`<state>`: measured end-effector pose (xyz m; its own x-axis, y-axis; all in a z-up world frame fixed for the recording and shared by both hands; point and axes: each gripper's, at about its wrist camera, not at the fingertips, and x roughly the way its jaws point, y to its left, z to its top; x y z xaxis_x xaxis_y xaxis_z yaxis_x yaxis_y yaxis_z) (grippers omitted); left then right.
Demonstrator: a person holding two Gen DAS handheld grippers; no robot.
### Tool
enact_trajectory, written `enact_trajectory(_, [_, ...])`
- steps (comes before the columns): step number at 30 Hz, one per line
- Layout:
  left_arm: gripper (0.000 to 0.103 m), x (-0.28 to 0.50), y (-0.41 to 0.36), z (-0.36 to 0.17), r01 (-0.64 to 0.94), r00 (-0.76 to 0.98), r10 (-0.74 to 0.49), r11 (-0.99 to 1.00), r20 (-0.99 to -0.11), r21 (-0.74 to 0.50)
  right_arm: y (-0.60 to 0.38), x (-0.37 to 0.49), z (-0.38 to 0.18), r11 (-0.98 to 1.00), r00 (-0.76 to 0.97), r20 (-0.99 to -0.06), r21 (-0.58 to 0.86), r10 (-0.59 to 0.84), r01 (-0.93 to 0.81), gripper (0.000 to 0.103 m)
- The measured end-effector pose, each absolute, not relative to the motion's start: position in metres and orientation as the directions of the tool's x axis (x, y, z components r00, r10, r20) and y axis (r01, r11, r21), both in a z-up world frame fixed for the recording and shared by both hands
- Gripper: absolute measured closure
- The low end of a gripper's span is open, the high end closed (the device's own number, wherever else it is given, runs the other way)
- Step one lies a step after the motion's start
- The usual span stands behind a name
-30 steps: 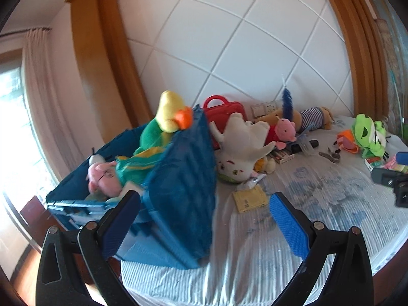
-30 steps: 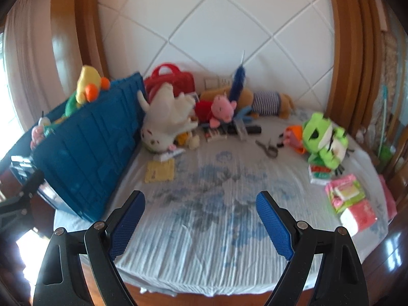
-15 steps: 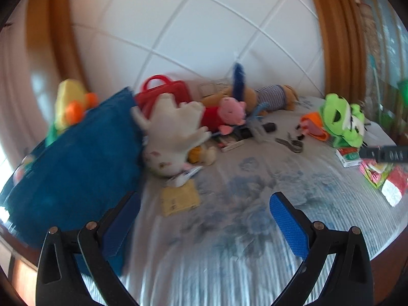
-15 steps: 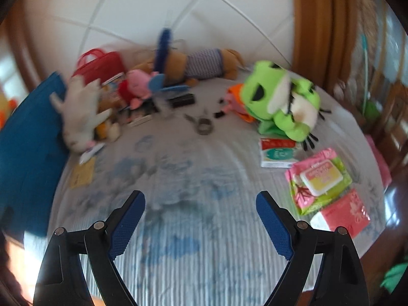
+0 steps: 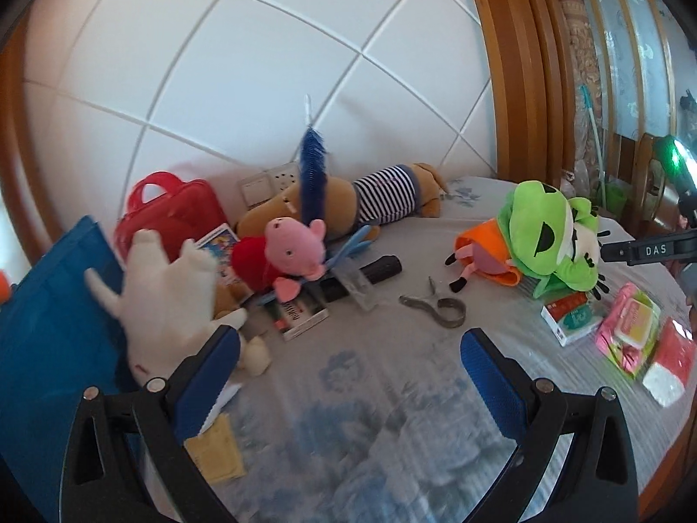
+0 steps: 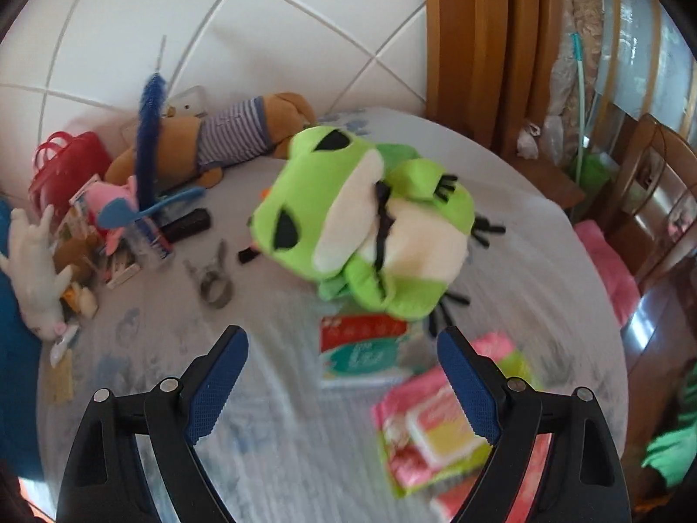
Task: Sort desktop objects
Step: 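Grasp the green frog plush with right gripper while left gripper grasps pink pig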
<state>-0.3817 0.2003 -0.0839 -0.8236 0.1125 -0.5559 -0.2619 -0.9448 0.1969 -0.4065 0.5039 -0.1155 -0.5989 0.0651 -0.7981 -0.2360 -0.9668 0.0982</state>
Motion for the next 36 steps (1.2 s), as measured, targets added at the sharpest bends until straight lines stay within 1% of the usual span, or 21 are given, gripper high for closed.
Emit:
enact_trajectory(2, [0.0, -0.392, 0.214, -0.089, -0.28, -0.812, 0.13, -0.942, -0.57, 0.183, 0.516, -0.421, -0.125, -0.972, -0.567, -0.821, 0.082, 0.06, -0.221, 0.014])
enact_trajectory(5, [0.0, -0.406, 0.235, -0.097, -0.28, -0.808, 0.121, -0.94, -0.577, 0.195, 0.523, -0.436, -0.134, -0.987, -0.544, -0.833, -0.015, 0.1, -0.16, 0.014])
enact_trajectory(8, [0.0, -0.418, 0.247, -0.104, -0.279, -0.791, 0.124, -0.945, -0.599, 0.173, 0.529, -0.452, -0.13, -0.991, -0.561, -0.817, -0.11, 0.134, -0.077, 0.014])
enact_trajectory(10, [0.0, -0.424, 0.254, -0.108, -0.274, -0.785, 0.121, -0.947, -0.608, 0.165, 0.537, -0.462, -0.122, -0.989, -0.595, -0.794, -0.149, 0.128, -0.014, 0.014])
enact_trajectory(13, [0.0, -0.431, 0.262, -0.113, -0.261, -0.78, 0.106, -0.951, -0.617, 0.168, 0.552, -0.479, -0.118, -0.976, -0.615, -0.775, -0.213, 0.148, 0.034, 0.014])
enact_trajectory(23, [0.0, -0.44, 0.273, -0.125, -0.234, -0.763, 0.05, -0.951, -0.644, 0.204, 0.593, -0.534, -0.141, -0.95, -0.528, -0.847, -0.21, 0.06, 0.229, 0.014])
enact_trajectory(25, [0.0, -0.442, 0.274, -0.127, -0.227, -0.761, 0.039, -0.951, -0.648, 0.21, 0.599, -0.544, -0.147, -0.943, -0.511, -0.858, -0.204, 0.044, 0.262, 0.016])
enact_trajectory(26, [0.0, -0.443, 0.275, -0.128, -0.225, -0.76, 0.035, -0.951, -0.649, 0.212, 0.599, -0.547, -0.151, -0.944, -0.507, -0.862, -0.189, 0.027, 0.271, 0.019])
enact_trajectory(28, [0.0, -0.446, 0.278, -0.129, -0.227, -0.759, 0.036, -0.951, -0.651, 0.212, 0.598, -0.551, -0.159, -0.948, -0.494, -0.869, -0.136, -0.026, 0.289, 0.033])
enact_trajectory(29, [0.0, -0.448, 0.28, -0.13, -0.228, -0.758, 0.036, -0.95, -0.652, 0.212, 0.598, -0.553, -0.162, -0.951, -0.484, -0.874, -0.114, -0.041, 0.287, 0.058])
enact_trajectory(30, [0.0, -0.449, 0.282, -0.13, -0.229, -0.757, 0.037, -0.95, -0.652, 0.213, 0.599, -0.553, -0.163, -0.956, -0.481, -0.876, -0.11, -0.036, 0.272, 0.065])
enact_trajectory(32, [0.0, -0.452, 0.285, -0.132, -0.232, -0.755, 0.037, -0.949, -0.654, 0.213, 0.602, -0.547, -0.159, -0.963, -0.498, -0.866, -0.092, -0.048, 0.253, 0.072])
enact_trajectory(36, [0.0, -0.469, 0.305, -0.136, -0.278, -0.742, 0.091, -0.943, -0.664, 0.181, 0.606, -0.525, -0.147, -0.974, -0.531, -0.845, -0.065, -0.061, 0.216, 0.075])
